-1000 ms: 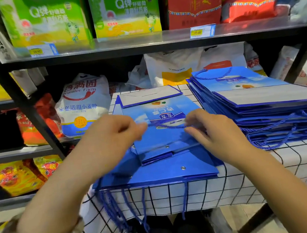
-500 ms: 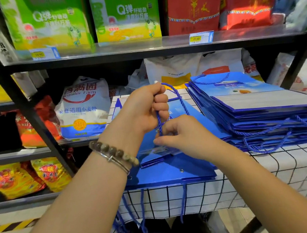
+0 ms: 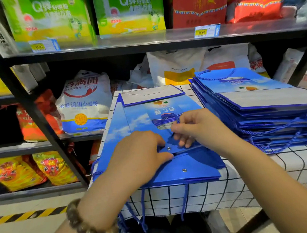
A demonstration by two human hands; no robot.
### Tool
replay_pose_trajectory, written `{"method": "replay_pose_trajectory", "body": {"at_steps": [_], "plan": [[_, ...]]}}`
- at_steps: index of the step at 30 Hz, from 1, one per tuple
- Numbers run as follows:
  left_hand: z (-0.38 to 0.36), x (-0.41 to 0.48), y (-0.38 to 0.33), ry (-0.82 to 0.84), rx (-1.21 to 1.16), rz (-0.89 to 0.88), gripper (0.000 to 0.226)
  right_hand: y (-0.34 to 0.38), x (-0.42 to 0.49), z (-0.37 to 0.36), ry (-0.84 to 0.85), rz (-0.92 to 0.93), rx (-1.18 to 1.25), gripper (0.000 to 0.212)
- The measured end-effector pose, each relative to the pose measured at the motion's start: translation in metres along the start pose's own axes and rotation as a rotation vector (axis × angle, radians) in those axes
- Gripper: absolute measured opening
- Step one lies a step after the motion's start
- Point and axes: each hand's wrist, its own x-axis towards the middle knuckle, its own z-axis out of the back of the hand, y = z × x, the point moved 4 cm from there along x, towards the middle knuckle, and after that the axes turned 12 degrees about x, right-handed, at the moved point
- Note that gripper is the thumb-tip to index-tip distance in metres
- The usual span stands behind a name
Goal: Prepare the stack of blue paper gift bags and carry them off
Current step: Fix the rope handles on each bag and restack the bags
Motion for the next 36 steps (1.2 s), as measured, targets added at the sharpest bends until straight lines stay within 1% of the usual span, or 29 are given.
{"method": "replay_pose_trajectory", "body": {"at_steps": [3, 8, 12, 19, 21, 23, 24, 26, 28, 29, 31, 33, 34, 35, 36], "plan": [[-0.006, -0.004, 0.005, -0.087, -0.073, 0.043, 0.038, -0.004, 0.001, -0.007, 0.054, -0.006, -0.039, 0.025], [-0.009, -0.007, 0.005, -0.138, -0.075, 0.022, 0.034, -0.006, 0.002, -0.016, 0.137, 0.017, -0.191, 0.031], [-0.008, -0.008, 0.005, -0.193, -0.053, 0.019, 0.036, -0.008, 0.005, -0.013, 0.103, 0.04, -0.211, 0.028], [-0.008, -0.007, 0.006, -0.186, -0.053, 0.005, 0.039, -0.01, 0.007, -0.014, 0.131, 0.025, -0.314, 0.034], [-0.008, -0.006, 0.005, -0.241, 0.002, 0.021, 0.037, -0.008, 0.008, -0.014, 0.13, 0.063, -0.408, 0.034], [-0.007, -0.004, 0.0, -0.365, 0.162, -0.019, 0.024, -0.006, 0.01, -0.014, 0.136, 0.09, -0.499, 0.035], [-0.006, -0.003, -0.002, -0.368, 0.203, -0.029, 0.017, -0.004, 0.01, -0.015, 0.158, 0.098, -0.547, 0.035], [-0.009, -0.003, 0.0, -0.426, 0.189, -0.018, 0.023, -0.002, 0.009, -0.016, 0.228, 0.097, -0.593, 0.034], [-0.01, -0.003, 0.002, -0.437, 0.078, 0.0, 0.033, 0.0, 0.006, -0.015, 0.305, 0.052, -0.517, 0.028], [-0.005, -0.004, 0.003, -0.426, -0.003, 0.045, 0.033, 0.0, 0.004, -0.015, 0.345, 0.024, -0.506, 0.023], [0.0, -0.005, 0.003, -0.407, -0.082, 0.141, 0.021, -0.001, 0.003, -0.015, 0.412, 0.011, -0.631, 0.013], [0.003, -0.009, -0.002, -0.471, -0.064, 0.162, 0.011, -0.003, 0.006, -0.015, 0.431, 0.04, -0.729, 0.008], [0.006, -0.011, -0.005, -0.513, -0.015, 0.159, 0.015, -0.003, 0.006, -0.015, 0.431, 0.046, -0.718, 0.007], [0.01, -0.012, -0.007, -0.51, 0.002, 0.169, 0.023, -0.003, 0.006, -0.016, 0.434, 0.05, -0.696, 0.01], [0.012, -0.01, -0.008, -0.463, 0.035, 0.174, 0.03, -0.002, 0.005, -0.016, 0.44, 0.057, -0.684, 0.013]]}}
